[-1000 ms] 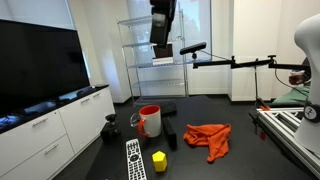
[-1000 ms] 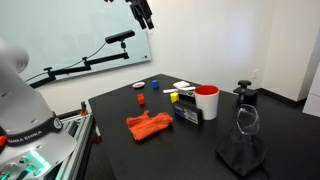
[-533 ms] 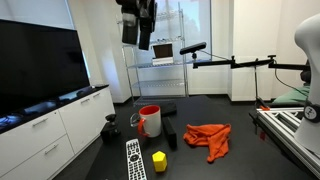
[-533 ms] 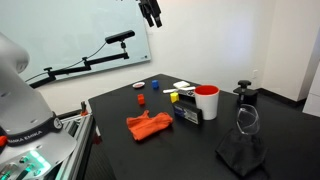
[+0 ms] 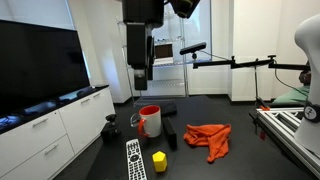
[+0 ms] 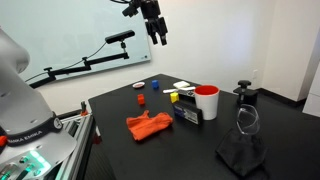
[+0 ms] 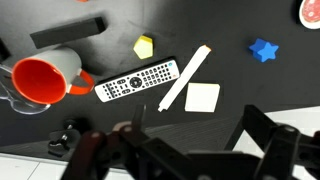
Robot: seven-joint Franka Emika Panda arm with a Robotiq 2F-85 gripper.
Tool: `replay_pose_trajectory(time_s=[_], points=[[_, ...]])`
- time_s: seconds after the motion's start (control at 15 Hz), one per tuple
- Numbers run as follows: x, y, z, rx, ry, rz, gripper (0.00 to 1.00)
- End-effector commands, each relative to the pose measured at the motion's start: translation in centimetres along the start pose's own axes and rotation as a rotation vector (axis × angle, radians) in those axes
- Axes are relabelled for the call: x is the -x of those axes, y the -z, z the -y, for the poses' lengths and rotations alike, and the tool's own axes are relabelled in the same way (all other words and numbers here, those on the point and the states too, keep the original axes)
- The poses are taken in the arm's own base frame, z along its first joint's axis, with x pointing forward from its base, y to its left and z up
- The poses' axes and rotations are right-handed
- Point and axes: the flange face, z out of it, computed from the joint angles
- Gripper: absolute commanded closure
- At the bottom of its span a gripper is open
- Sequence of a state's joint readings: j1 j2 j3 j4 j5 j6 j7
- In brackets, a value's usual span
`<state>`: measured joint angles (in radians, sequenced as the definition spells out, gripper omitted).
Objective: Press a button on the remote
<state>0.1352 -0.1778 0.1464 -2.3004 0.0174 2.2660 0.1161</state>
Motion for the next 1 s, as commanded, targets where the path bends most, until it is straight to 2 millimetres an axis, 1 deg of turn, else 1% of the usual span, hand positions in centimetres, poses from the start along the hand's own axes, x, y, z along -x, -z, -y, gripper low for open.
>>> replay_pose_trajectory(time_s=[0.0,0.13,0.4,0.6,0.73,0.8,0.87,0.93], points=[[-2.4,-1.3,-0.9,0.015,0.103,0.017,0.00],[-3.3,-2.7,-1.3,-0.012,0.157,0.035,0.00],[-5.2,-4.8,-1.9,-0.042,0.245,0.041,0.00],[-6.7,-6.3,-2.1,-0.045,0.277,0.033,0.00],[-7.4,-6.8,-2.3,-0.042,0.292,0.032,0.00],[-7.6,-7.0,-2.4,-0.043,0.290,0.035,0.00],[-7.8,-6.7,-2.4,-0.027,0.251,0.019,0.00],[-6.8,-7.9,-2.3,-0.030,0.258,0.048,0.00]])
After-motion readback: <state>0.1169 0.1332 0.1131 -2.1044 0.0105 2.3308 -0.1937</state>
